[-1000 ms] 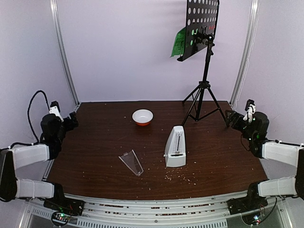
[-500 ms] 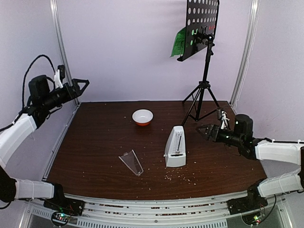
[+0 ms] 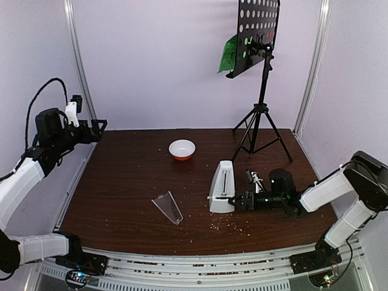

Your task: Pack up the instrument practice props

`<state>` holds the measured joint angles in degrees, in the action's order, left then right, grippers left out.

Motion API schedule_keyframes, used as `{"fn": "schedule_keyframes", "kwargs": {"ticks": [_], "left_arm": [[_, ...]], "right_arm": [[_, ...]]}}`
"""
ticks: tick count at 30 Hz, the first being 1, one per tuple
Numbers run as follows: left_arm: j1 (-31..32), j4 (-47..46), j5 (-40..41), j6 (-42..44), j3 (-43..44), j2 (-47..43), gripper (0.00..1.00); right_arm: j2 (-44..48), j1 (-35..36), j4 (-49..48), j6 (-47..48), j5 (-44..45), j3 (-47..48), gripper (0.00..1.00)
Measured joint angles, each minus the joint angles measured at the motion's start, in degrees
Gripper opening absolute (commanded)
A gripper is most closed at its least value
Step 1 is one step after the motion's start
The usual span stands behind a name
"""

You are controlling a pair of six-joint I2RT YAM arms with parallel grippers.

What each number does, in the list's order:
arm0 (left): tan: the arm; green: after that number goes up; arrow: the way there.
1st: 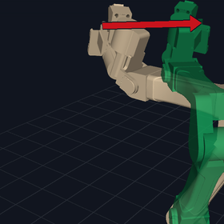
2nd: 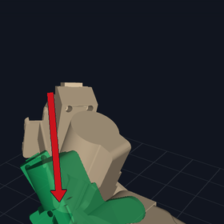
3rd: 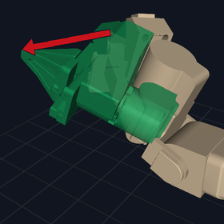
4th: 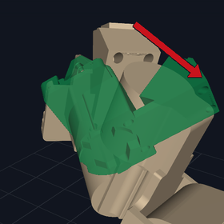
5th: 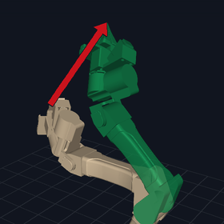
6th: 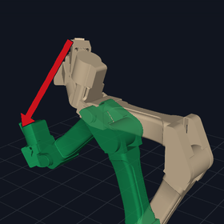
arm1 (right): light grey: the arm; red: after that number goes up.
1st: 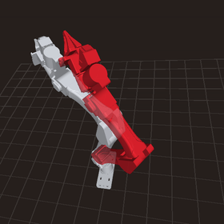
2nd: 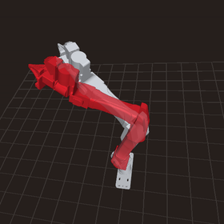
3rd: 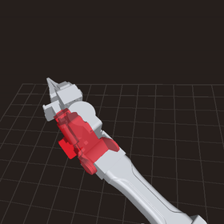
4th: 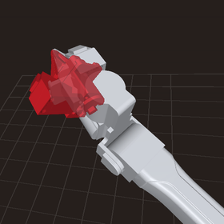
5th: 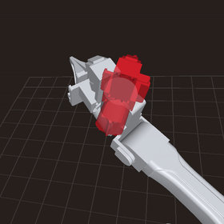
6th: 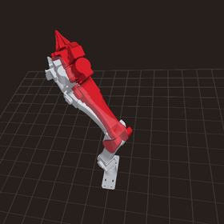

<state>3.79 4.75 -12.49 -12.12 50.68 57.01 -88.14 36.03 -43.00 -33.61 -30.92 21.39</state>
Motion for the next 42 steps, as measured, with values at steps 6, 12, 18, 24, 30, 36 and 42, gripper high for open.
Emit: {"fn": "schedule_keyframes", "kwargs": {"ticks": [6,12,18,24,30,36,42], "left_arm": [[0.0,-0.6,4.1,2.3,-0.3,-3.5,0.98],[0.0,-0.8,5.2,3.0,-0.3,-3.8,0.98],[0.0,-0.8,5.6,3.1,-0.4,-3.8,0.98],[0.0,-0.8,5.9,3.1,-0.4,-3.8,0.98],[0.0,-0.8,5.9,3.1,-0.4,-3.8,0.98],[0.0,-0.8,6.0,3.1,-0.5,-3.8,0.98],[0.0,-0.8,6.1,3.3,-0.5,-2.9,0.98]], "right_arm": [[-1.2,1.5,-0.5,1.5,2.4,1.9,0.51],[0.9,1.7,-0.1,3.5,5.6,2.0,0.52],[2.7,4.7,-0.3,4.2,9.1,2.4,0.51],[2.1,10.1,-2.0,4.3,12.7,3.2,0.51],[-3.1,15.5,-6.8,3.6,15.2,6.3,0.53],[-4.8,18.3,-8.7,3.8,17.1,7.7,0.68],[3.8,18.5,-4.2,6.5,21.0,7.4,0.88]]}}
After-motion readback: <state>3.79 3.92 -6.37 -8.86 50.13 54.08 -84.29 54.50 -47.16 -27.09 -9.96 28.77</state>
